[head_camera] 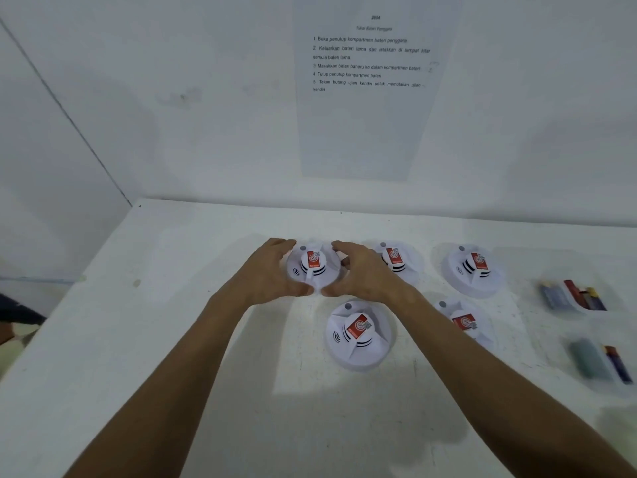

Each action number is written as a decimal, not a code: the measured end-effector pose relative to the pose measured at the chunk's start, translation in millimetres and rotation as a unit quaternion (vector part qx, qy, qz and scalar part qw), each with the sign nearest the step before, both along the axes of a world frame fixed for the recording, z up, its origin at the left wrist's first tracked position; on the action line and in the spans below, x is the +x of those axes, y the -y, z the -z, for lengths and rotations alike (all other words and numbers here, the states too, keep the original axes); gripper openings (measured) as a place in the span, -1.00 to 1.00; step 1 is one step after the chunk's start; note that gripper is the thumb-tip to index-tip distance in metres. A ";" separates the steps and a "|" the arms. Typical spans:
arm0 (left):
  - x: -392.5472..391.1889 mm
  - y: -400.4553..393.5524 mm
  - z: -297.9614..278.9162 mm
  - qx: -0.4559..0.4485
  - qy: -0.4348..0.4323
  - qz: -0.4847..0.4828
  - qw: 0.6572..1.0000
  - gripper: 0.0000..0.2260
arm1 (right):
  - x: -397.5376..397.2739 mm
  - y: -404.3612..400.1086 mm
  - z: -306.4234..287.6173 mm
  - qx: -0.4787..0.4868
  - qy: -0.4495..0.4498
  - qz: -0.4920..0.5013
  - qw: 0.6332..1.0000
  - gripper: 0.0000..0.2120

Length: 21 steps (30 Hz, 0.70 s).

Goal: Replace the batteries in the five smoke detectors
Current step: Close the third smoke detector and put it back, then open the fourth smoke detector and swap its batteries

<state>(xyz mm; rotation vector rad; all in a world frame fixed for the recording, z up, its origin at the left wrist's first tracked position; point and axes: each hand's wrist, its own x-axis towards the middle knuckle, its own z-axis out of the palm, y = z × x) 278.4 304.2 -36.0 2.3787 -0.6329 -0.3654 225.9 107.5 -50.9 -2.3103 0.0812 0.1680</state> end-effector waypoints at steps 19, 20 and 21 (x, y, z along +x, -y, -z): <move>13.0 127.4 -1.0 0.146 0.038 0.190 0.970 -0.47 | -47.7 100.7 -18.1 -0.045 -0.059 0.076 0.994 0.03; 12.4 129.4 0.6 0.150 0.043 0.191 0.969 -0.56 | -47.4 99.1 -18.0 -0.049 -0.053 0.073 0.995 -0.02; 12.7 130.8 2.6 0.146 0.045 0.188 0.970 -0.62 | -47.1 97.5 -18.1 -0.051 -0.048 0.072 0.995 -0.06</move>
